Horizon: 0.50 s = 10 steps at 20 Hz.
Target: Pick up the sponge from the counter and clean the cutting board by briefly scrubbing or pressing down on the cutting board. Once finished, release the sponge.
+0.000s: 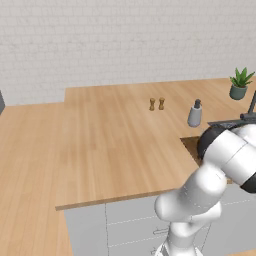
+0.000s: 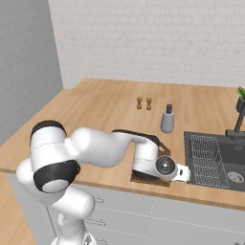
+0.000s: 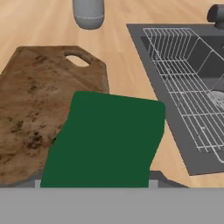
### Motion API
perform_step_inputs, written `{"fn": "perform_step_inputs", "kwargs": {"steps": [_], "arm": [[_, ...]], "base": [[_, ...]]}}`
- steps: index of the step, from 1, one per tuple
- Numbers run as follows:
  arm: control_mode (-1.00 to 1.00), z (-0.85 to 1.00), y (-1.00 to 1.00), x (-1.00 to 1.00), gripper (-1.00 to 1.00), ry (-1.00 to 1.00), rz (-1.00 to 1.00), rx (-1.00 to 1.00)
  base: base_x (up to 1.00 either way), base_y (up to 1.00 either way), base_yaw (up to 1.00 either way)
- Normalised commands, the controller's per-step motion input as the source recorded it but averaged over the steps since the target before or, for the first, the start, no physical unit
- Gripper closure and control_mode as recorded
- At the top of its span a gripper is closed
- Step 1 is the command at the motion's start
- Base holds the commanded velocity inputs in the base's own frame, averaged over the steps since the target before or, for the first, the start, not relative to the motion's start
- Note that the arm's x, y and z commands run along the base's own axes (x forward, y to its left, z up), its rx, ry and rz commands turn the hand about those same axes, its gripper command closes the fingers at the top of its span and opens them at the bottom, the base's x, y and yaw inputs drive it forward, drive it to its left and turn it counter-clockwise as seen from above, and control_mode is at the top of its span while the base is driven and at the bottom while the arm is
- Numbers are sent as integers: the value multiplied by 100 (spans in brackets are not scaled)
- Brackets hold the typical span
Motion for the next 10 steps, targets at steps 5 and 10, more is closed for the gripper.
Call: {"fn": "perform_step_inputs", "kwargs": {"steps": [5, 10], "arm": [[-100, 64, 24, 29, 100, 15, 0, -3], [-100, 54, 67, 89, 100, 31, -5, -2]], "base": [[0, 0, 0], [0, 0, 0]]}}
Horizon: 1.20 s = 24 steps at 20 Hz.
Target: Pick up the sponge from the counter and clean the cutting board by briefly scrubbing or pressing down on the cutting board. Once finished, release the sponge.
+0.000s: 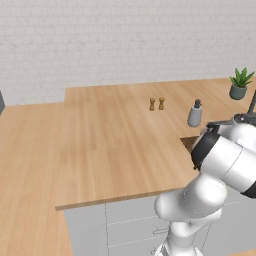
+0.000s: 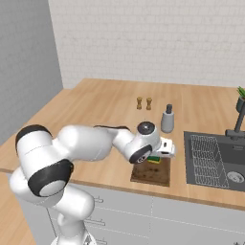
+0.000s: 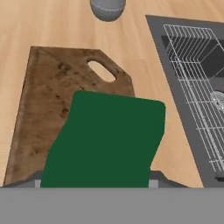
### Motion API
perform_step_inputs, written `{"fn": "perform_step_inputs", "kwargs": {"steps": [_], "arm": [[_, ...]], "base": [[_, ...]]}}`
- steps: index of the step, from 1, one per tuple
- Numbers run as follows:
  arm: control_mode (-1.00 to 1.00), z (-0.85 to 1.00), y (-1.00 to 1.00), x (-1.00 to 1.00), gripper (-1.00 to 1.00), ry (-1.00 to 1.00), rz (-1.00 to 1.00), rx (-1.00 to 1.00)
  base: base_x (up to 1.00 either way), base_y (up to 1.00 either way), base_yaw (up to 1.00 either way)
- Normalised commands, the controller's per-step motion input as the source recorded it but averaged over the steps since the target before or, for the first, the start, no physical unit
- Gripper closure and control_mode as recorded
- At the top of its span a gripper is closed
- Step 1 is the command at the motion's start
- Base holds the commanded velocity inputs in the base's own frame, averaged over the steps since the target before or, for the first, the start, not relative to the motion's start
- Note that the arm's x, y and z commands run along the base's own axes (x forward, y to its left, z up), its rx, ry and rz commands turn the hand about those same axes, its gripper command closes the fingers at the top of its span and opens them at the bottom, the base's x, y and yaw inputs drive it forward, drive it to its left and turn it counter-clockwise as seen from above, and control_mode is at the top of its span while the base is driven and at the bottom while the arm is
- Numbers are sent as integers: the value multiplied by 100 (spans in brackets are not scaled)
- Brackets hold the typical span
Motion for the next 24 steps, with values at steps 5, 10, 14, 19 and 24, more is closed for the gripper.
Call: {"fn": "perform_step_inputs", "kwargs": {"steps": [5, 10, 14, 19, 24], "arm": [[-100, 29, 82, 57, 100, 6, -1, 1], [-100, -9, 100, 32, 100, 17, -4, 4], [-100, -38, 67, 0, 100, 10, -11, 23], [-100, -69, 62, 0, 100, 4, -7, 23], [-100, -40, 56, 5, 100, -8, -9, 8]], "base": [[0, 0, 0], [0, 0, 0], [0, 0, 0], [0, 0, 0], [0, 0, 0]]}}
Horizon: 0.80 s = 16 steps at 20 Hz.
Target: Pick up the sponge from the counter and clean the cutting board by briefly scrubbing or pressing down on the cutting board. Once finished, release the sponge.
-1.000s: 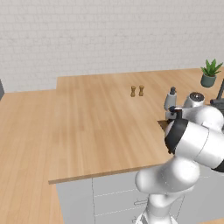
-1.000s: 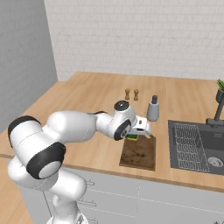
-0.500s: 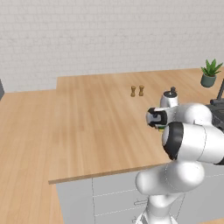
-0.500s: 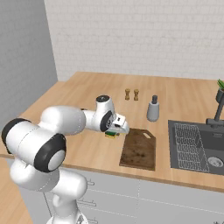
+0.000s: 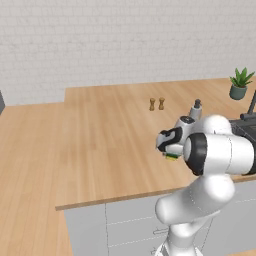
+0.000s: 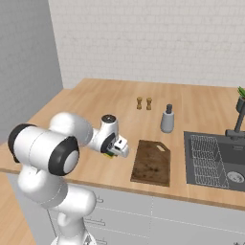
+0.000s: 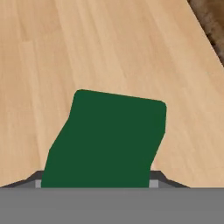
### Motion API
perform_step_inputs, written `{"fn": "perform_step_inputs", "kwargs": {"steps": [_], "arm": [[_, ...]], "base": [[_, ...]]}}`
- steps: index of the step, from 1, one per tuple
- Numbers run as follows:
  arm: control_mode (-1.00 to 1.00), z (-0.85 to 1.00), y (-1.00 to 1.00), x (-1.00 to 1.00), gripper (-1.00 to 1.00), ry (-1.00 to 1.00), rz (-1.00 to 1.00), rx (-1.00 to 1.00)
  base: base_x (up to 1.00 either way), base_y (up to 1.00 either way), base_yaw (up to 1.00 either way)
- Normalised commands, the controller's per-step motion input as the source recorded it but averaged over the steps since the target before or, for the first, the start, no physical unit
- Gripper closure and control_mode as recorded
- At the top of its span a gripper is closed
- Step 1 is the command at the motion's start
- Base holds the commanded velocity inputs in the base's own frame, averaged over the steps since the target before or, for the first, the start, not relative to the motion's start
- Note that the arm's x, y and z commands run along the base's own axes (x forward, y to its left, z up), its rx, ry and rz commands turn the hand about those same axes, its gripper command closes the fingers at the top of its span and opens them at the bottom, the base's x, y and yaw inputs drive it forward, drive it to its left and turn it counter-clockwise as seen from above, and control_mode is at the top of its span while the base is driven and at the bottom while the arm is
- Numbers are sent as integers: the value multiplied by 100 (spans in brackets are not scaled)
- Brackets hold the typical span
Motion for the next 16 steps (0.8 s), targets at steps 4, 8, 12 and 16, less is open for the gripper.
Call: {"fn": "perform_step_inputs", "kwargs": {"steps": [4, 8, 12, 16], "arm": [[-100, -10, 41, 40, 100, 0, 0, 0], [-100, 0, 10, 28, -100, 1, -1, 0], [-100, 3, 7, 16, -100, 1, 0, -1], [-100, 20, 10, 2, -100, 0, 0, -8]], "base": [[0, 0, 0], [0, 0, 0], [0, 0, 0], [0, 0, 0]]}}
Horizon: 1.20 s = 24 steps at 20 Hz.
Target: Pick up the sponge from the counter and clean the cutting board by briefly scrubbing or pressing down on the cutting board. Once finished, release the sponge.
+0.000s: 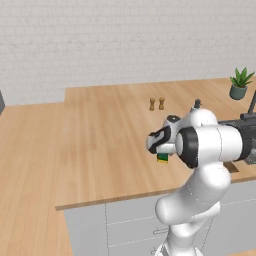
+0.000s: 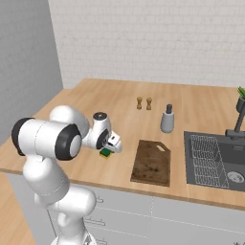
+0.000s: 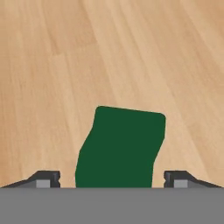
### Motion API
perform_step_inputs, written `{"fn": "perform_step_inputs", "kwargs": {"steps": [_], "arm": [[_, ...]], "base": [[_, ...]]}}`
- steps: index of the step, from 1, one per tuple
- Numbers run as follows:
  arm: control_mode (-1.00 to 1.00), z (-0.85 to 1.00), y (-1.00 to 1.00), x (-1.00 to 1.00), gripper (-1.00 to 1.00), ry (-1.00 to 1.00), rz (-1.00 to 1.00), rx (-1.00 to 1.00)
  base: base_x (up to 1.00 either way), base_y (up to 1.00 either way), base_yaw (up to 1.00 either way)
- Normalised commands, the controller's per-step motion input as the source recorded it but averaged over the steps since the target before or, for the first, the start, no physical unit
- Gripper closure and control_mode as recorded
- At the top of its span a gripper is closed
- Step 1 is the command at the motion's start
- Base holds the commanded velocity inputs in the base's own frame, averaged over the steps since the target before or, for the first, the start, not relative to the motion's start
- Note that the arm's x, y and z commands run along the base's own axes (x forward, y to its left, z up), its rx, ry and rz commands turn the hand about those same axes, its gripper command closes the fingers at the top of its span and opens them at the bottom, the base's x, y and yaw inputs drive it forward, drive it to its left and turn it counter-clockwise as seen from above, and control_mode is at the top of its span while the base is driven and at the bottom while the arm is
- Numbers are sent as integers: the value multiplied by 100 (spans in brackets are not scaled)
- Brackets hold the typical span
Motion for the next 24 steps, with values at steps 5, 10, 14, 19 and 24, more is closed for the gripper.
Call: {"fn": "perform_step_inputs", "kwargs": {"steps": [5, 10, 14, 19, 24], "arm": [[-100, 42, 9, 0, -100, -5, 0, -18], [-100, 100, 37, -34, -100, -15, 2, -27], [-100, 100, 88, -41, -100, -12, 1, -35], [-100, 93, 86, -64, -100, -2, 0, -24], [-100, 58, 48, -89, -100, 0, 0, -11]], "base": [[0, 0, 0], [0, 0, 0], [0, 0, 0], [0, 0, 0], [0, 0, 0]]}}
